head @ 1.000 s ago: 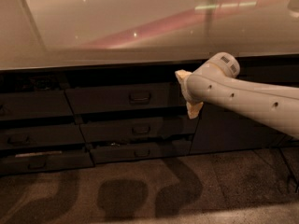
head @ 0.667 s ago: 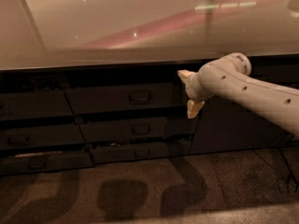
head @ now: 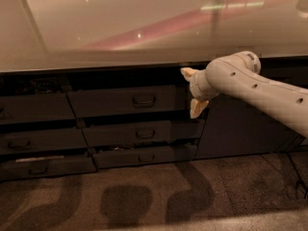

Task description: Open top drawer

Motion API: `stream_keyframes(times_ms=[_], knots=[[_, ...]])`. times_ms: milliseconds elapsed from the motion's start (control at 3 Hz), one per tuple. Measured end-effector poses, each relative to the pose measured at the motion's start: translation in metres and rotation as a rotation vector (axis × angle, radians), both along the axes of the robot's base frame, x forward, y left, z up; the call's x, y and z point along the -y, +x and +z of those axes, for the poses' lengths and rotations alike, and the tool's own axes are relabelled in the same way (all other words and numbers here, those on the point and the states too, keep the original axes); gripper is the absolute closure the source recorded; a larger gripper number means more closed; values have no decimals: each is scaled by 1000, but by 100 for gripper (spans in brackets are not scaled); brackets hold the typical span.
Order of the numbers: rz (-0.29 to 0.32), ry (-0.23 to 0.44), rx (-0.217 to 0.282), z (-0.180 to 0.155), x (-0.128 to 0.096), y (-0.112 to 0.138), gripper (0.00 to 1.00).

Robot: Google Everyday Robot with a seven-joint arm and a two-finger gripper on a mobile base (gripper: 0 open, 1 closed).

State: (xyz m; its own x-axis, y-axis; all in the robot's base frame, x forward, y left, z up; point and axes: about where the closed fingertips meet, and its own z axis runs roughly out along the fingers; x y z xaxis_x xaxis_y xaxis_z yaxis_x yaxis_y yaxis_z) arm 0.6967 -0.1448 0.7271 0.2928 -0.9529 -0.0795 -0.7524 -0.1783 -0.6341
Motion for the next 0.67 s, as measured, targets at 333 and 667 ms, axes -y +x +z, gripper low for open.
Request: stream_keyframes(times_ms=[333,667], knots=[[-20,-59,21,-14,5,6,0],[-102,-192,12,-53,27,23,0]])
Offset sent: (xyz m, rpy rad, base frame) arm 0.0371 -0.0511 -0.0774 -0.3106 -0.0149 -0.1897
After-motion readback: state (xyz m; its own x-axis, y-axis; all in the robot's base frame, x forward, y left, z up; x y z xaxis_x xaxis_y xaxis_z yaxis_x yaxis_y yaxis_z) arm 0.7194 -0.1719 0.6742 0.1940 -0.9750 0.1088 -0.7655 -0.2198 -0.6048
